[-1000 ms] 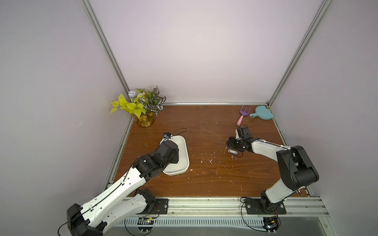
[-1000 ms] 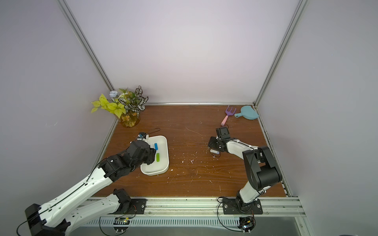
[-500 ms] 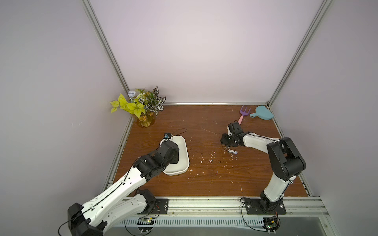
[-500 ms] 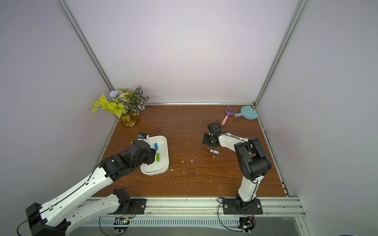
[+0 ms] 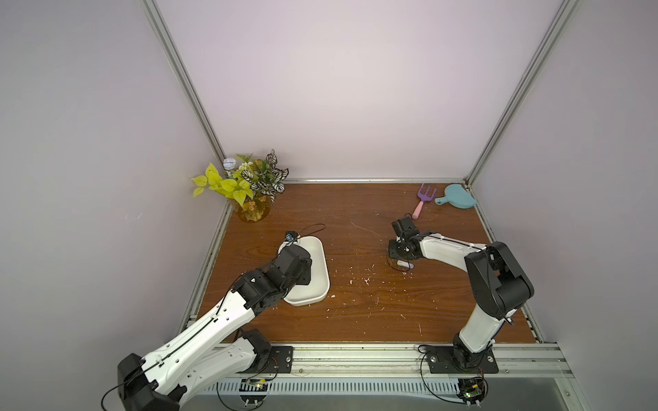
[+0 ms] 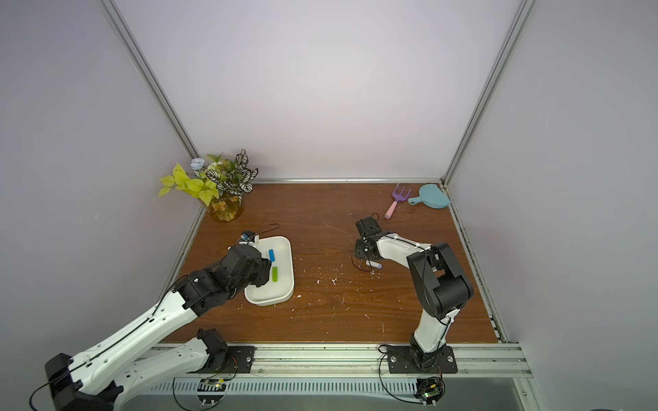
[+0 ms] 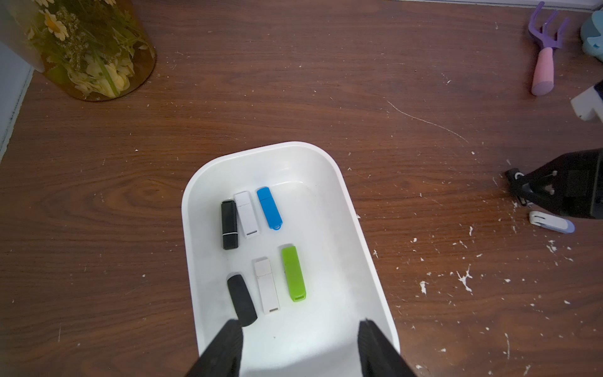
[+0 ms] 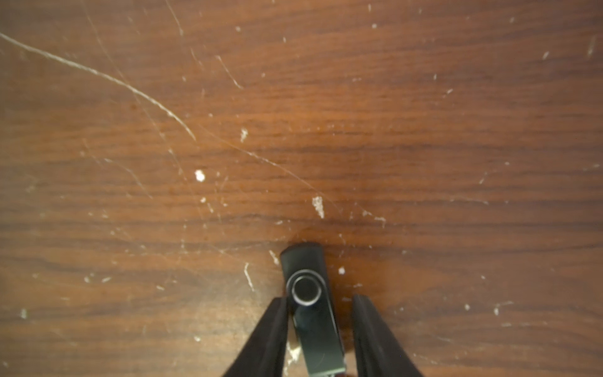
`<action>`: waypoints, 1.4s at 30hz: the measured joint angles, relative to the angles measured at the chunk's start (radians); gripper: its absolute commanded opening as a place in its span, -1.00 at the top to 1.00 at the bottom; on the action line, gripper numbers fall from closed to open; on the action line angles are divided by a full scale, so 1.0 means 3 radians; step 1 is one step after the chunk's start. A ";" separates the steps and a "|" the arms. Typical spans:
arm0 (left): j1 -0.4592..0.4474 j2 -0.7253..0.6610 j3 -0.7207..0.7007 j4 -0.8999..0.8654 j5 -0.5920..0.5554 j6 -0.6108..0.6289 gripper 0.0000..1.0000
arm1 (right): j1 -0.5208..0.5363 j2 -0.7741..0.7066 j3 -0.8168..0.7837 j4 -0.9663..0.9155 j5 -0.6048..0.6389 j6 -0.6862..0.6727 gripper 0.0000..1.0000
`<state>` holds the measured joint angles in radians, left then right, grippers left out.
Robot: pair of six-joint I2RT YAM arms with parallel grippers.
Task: Put the usb flash drive into the storage box
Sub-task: Pick up the USB flash from the center of the board, then place the USB flash in the storage box.
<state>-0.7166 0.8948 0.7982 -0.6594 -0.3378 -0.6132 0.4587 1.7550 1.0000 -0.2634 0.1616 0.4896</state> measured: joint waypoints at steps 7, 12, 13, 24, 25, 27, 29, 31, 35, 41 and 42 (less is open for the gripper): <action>0.0000 0.0000 -0.0001 0.0000 -0.0003 -0.0001 -0.13 | 0.0020 0.0053 0.0076 -0.0088 0.0066 -0.0086 0.49; 0.0000 0.0000 -0.0001 0.0000 -0.0014 -0.0001 -0.12 | 0.0032 0.0130 0.0182 -0.0098 0.0061 -0.0135 0.77; 0.0000 0.0000 -0.0001 0.0000 -0.0015 -0.0001 -0.13 | 0.0038 0.0135 0.0193 -0.0106 0.0060 -0.0140 0.81; 0.0000 -0.0350 -0.0042 -0.0001 -0.0183 -0.0042 -0.12 | 0.0488 -0.0252 0.0481 -0.0107 -0.0193 -0.0051 1.00; 0.0004 -0.0397 -0.0043 -0.0001 -0.0211 -0.0052 -0.12 | 0.0598 -0.0362 0.0481 -0.0041 -0.0268 0.0020 1.00; 0.0019 -0.0491 -0.0047 0.0000 -0.0263 -0.0074 -0.13 | 0.0816 -0.0506 0.0507 0.0118 -0.0403 0.0161 1.00; 0.0045 -0.0596 -0.0056 -0.0001 -0.0318 -0.0092 -0.14 | 0.1054 -0.0512 0.0604 0.0262 -0.0505 0.0299 1.00; 0.0086 -0.0717 -0.0061 -0.0008 -0.0371 -0.0107 -0.17 | 0.1289 -0.0385 0.0769 0.0389 -0.0586 0.0409 1.00; 0.0155 -0.0893 -0.0061 -0.0010 -0.0454 -0.0137 -0.18 | 0.1645 0.0095 0.1241 0.0446 -0.0651 0.0524 1.00; 0.0167 -0.0909 -0.0061 -0.0011 -0.0487 -0.0142 -0.18 | 0.1986 0.0917 0.2136 0.0149 -0.0519 0.0542 1.00; 0.0167 -0.0905 -0.0061 -0.0011 -0.0487 -0.0146 -0.18 | 0.2026 0.1047 0.2296 0.0051 -0.0451 0.0540 1.00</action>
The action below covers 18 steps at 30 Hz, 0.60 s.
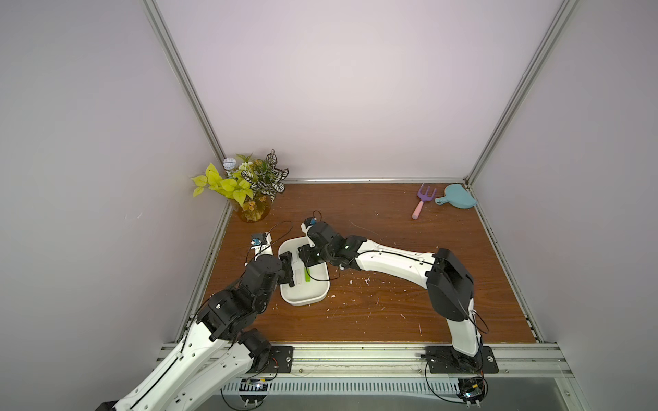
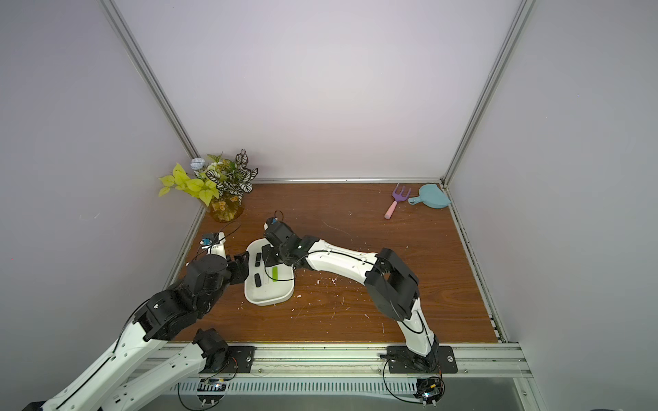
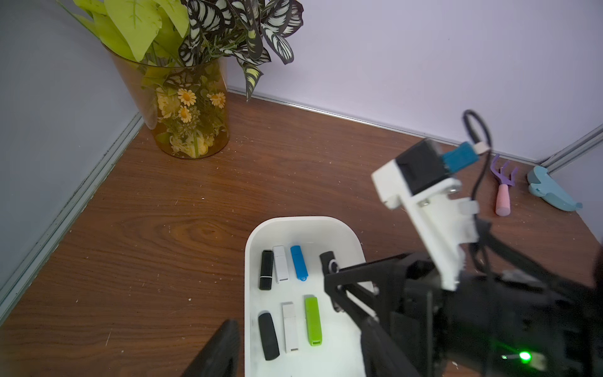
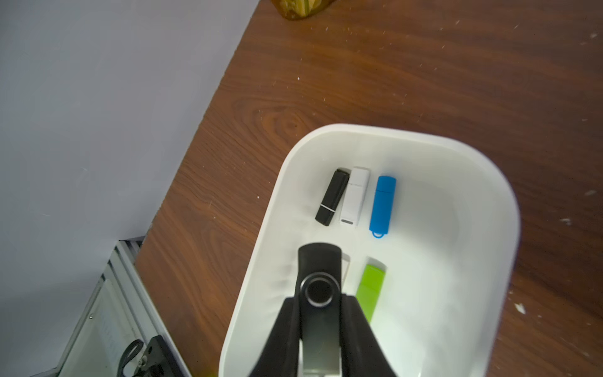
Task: Put the usb flash drive into the storage box
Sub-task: Place the USB flash in the storage box.
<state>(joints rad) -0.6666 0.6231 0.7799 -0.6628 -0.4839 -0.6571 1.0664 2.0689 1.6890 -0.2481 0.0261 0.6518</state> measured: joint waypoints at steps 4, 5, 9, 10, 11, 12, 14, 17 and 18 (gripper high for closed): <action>0.0000 0.0009 -0.0004 0.0000 -0.0001 -0.0004 -0.19 | 0.0071 0.0399 0.0487 -0.0292 0.0258 -0.0004 1.00; 0.0000 0.0011 -0.0004 0.0000 -0.0001 -0.0004 -0.19 | 0.0072 0.0478 0.0581 -0.0360 0.0314 -0.0005 1.00; 0.0000 0.0024 -0.0004 0.0000 -0.0001 -0.0004 -0.18 | 0.0062 0.0872 0.1069 -0.0657 0.0594 -0.0009 1.00; 0.0000 0.0024 -0.0004 0.0000 -0.0001 -0.0004 -0.18 | 0.0061 0.0960 0.1169 -0.0724 0.0660 -0.0009 1.00; 0.0000 0.0023 -0.0004 0.0000 -0.0001 -0.0004 -0.18 | 0.0058 0.1019 0.1230 -0.0773 0.0704 -0.0011 0.99; 0.0000 0.0023 -0.0004 0.0000 -0.0001 -0.0004 -0.18 | 0.0056 0.1083 0.1293 -0.0833 0.0767 -0.0014 0.98; 0.0000 0.0023 -0.0004 0.0000 -0.0001 -0.0004 -0.18 | 0.0053 0.1175 0.1385 -0.0945 0.0875 -0.0017 0.98; 0.0000 0.0024 -0.0004 0.0000 -0.0001 -0.0004 -0.18 | 0.0050 0.1260 0.1464 -0.1069 0.1027 -0.0019 0.97; 0.0000 0.0025 -0.0004 0.0000 0.0000 -0.0004 -0.18 | 0.0039 0.1277 0.1476 -0.1108 0.1064 -0.0019 0.97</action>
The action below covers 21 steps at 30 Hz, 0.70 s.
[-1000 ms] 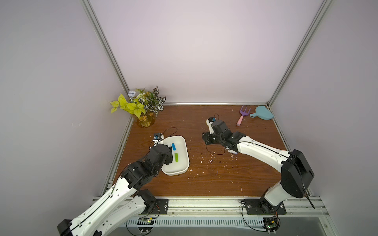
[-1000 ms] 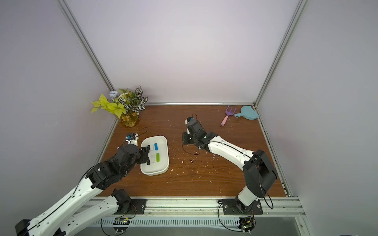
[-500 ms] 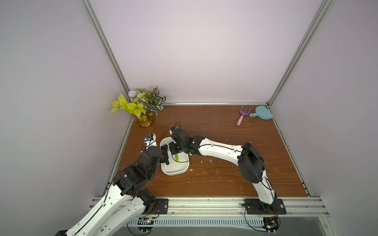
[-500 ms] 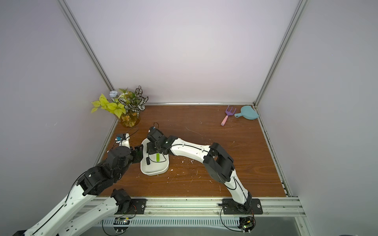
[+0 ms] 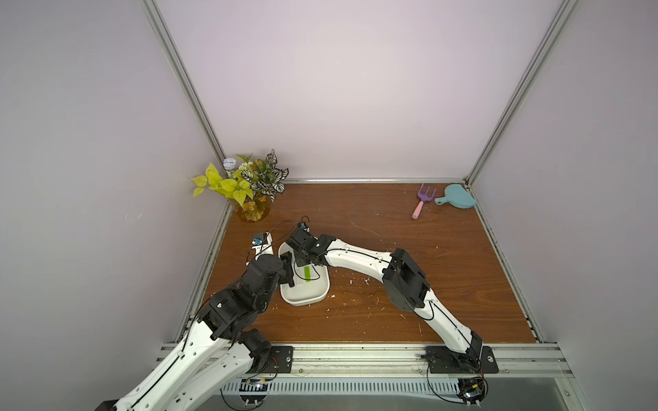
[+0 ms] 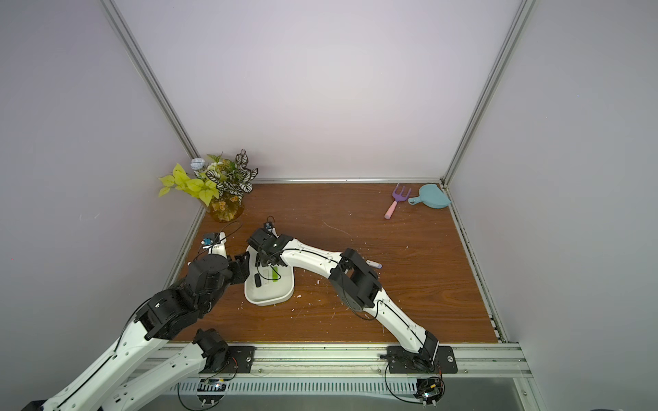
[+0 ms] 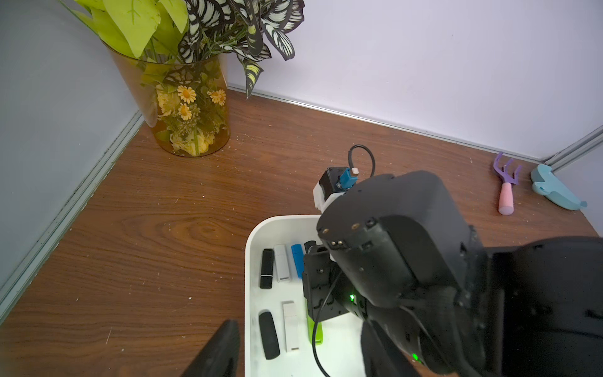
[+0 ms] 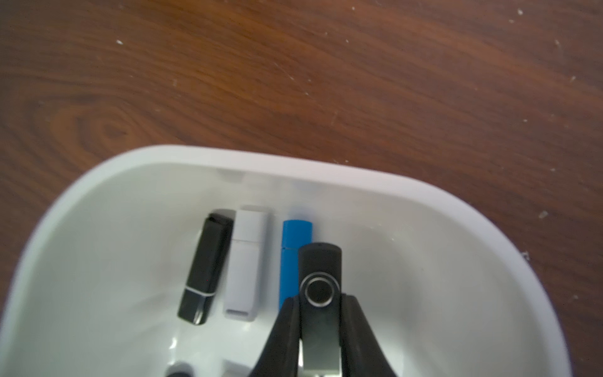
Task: Put the usb flash drive into the storage box
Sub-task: Place the USB flash in the storage box.
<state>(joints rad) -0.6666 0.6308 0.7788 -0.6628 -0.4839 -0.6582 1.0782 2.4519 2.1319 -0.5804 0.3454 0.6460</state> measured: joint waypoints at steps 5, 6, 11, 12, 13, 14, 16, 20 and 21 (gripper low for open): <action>0.0003 0.0020 0.0000 0.0000 0.0000 0.0000 -0.18 | -0.0029 0.0025 0.0037 -0.0074 0.0070 0.0001 0.95; 0.0003 0.0025 -0.0001 0.0000 0.0000 0.0001 -0.18 | -0.0038 0.0032 0.0050 -0.0078 0.0070 0.0001 0.94; 0.0003 0.0031 0.0000 0.0000 0.0000 0.0000 -0.18 | -0.0066 0.0051 0.0145 -0.0092 0.0070 0.0001 0.87; 0.0003 0.0031 -0.0001 0.0000 0.0000 0.0000 -0.18 | -0.0069 0.0056 0.0165 -0.0090 0.0069 0.0003 0.86; 0.0003 0.0032 -0.0001 0.0000 0.0000 0.0000 -0.18 | -0.0071 0.0061 0.0179 -0.0090 0.0069 0.0003 0.85; 0.0003 0.0033 -0.0001 0.0000 0.0001 0.0000 -0.18 | -0.0076 0.0067 0.0189 -0.0092 0.0067 0.0003 0.84; 0.0003 0.0036 -0.0001 0.0000 0.0001 0.0000 -0.18 | -0.0086 0.0084 0.0200 -0.0094 0.0061 0.0003 0.82; 0.0003 0.0036 -0.0001 0.0000 0.0001 0.0001 -0.18 | -0.0089 0.0123 0.0200 -0.0112 0.0058 0.0003 0.80; 0.0003 0.0036 -0.0001 0.0000 0.0001 0.0000 -0.18 | -0.0089 0.0135 0.0200 -0.0114 0.0057 0.0003 0.80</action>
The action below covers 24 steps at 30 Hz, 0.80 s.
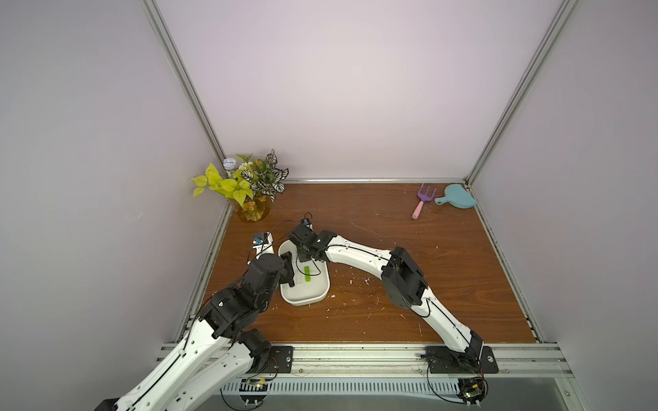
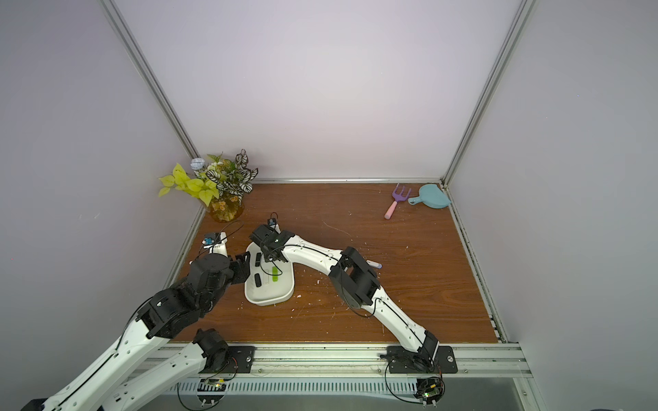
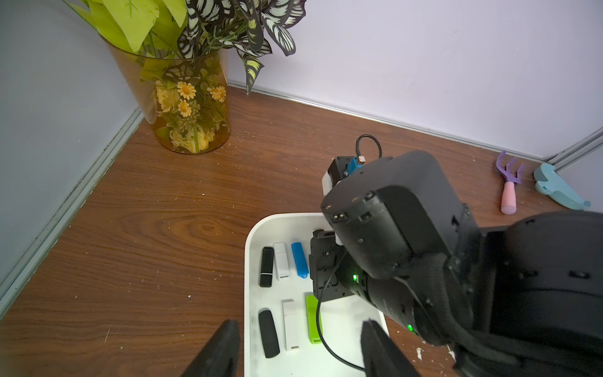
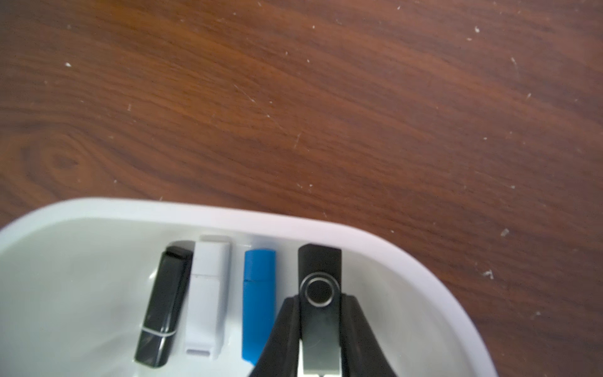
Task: Put the usb flash drive into the storage box
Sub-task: Place the USB flash in the storage box.
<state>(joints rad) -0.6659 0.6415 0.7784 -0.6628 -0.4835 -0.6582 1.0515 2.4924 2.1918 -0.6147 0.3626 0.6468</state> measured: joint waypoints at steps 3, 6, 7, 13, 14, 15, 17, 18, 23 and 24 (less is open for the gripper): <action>0.0000 0.0000 0.0000 0.0000 0.0000 0.0000 -0.19 | 0.0000 0.0034 0.0000 -0.0017 0.0000 0.0000 0.76; 0.0000 0.0000 0.0000 0.0000 0.0000 0.0000 -0.19 | 0.0000 0.0061 0.0000 -0.0020 -0.0003 0.0001 0.64; 0.0000 0.0000 0.0000 0.0000 0.0000 0.0000 -0.19 | 0.0000 0.0062 0.0000 -0.0020 -0.0003 0.0001 0.61; 0.0000 0.0001 0.0000 0.0000 0.0000 0.0000 -0.19 | 0.0000 0.0062 0.0031 -0.0051 -0.0014 0.0000 0.51; 0.0000 0.0001 0.0000 0.0000 0.0000 0.0000 -0.19 | 0.0000 0.0062 0.0048 -0.0066 -0.0018 -0.0001 0.49; 0.0000 0.0000 0.0000 0.0000 0.0000 0.0000 -0.19 | 0.0000 0.0062 0.0075 -0.0086 -0.0022 -0.0003 0.46; 0.0000 0.0000 0.0000 0.0000 0.0000 0.0000 -0.20 | 0.0000 0.0062 0.0128 -0.0106 -0.0028 -0.0014 0.40; 0.0000 0.0000 0.0000 0.0000 0.0000 0.0001 -0.21 | 0.0003 0.0061 0.0154 -0.0111 -0.0029 -0.0020 0.35; 0.0000 -0.0025 0.0000 0.0000 -0.0001 0.0000 -0.23 | 0.0004 -0.0045 0.0182 -0.0161 -0.0038 -0.0074 0.28; 0.0000 -0.0033 0.0000 0.0000 -0.0001 0.0000 -0.24 | 0.0005 -0.0089 0.0182 -0.0172 -0.0037 -0.0088 0.28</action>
<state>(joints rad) -0.6659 0.6315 0.7784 -0.6628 -0.4839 -0.6582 1.0531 2.4657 2.2463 -0.6662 0.3515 0.6205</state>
